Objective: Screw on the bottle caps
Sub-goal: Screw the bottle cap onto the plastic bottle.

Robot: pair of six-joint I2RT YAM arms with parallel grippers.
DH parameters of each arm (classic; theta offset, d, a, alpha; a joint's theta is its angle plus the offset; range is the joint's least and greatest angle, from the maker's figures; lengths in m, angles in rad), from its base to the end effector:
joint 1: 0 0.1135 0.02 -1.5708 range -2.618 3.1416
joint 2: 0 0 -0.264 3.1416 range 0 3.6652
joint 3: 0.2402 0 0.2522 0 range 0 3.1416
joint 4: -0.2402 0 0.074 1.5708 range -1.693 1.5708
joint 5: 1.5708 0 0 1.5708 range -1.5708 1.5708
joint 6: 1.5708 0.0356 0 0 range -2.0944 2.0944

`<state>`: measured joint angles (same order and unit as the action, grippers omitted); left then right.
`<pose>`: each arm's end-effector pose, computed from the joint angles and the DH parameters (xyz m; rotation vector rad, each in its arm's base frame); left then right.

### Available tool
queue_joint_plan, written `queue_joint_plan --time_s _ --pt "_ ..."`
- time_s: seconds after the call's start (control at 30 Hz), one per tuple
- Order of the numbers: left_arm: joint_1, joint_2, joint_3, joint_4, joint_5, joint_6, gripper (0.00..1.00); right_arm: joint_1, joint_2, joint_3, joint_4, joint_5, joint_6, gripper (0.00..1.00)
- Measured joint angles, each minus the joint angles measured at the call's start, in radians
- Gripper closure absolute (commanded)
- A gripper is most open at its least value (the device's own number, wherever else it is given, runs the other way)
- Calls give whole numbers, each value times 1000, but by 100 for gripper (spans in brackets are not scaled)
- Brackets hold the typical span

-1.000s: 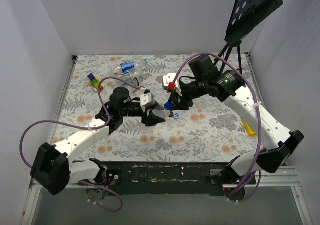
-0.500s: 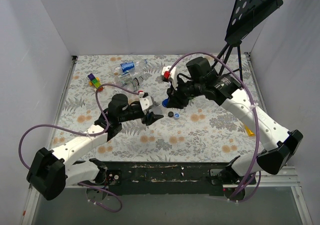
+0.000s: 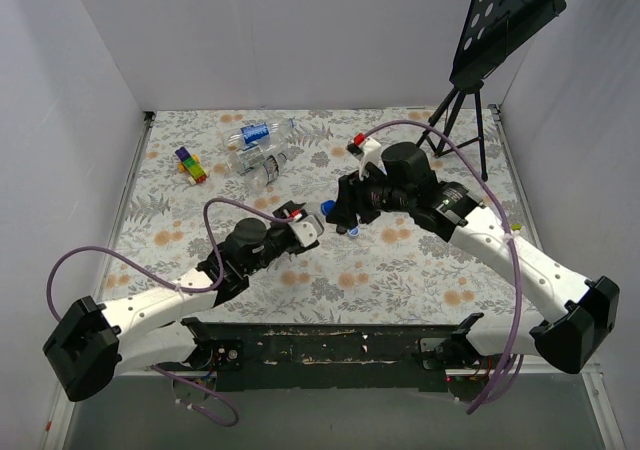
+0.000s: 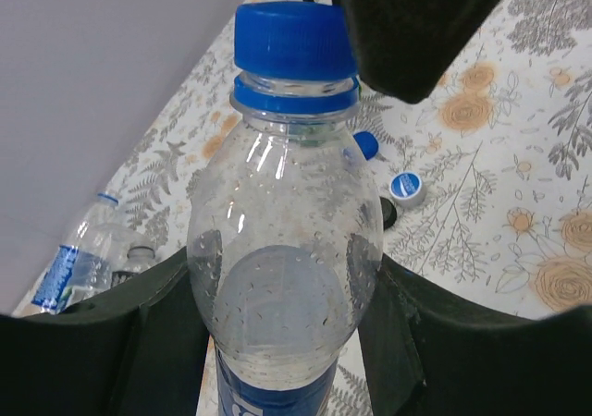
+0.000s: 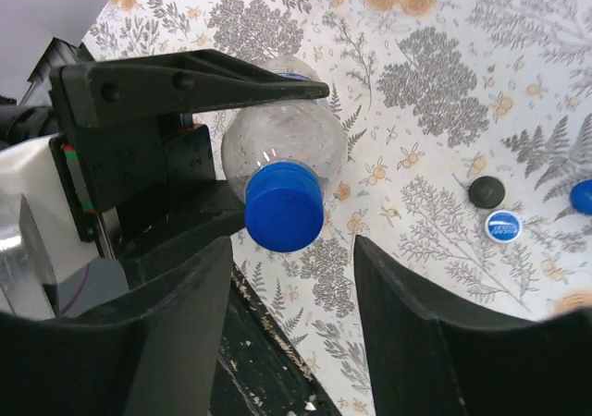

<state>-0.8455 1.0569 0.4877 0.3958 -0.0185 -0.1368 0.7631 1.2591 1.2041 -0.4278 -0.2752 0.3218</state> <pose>0.1576 -0.1768 0.2430 0.6104 1.6900 -0.6972 0.1977 0.2025 0.3610 -0.6510 2.0736 0.9332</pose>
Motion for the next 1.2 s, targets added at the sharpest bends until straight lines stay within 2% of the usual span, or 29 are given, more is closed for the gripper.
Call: queue_joint_plan --time_s 0.1,0.27,0.47,0.6,0.83,1.2 --pt "25 -11 49 -42 78 -9 98 3 -14 64 -52 9 -73 27" --pt "78 12 164 -161 315 -50 98 3 -79 177 -157 -15 -353 28" --pt "129 53 235 -275 620 -92 98 5 -206 169 -285 -151 -772 28" --pt "132 70 239 -314 726 -105 98 5 -193 167 -347 -207 -916 30" --pt "132 85 243 -342 799 -112 99 5 -90 182 -427 -270 -1044 36" --pt "132 85 247 -343 805 -118 100 26 -68 214 -449 -298 -1085 45"
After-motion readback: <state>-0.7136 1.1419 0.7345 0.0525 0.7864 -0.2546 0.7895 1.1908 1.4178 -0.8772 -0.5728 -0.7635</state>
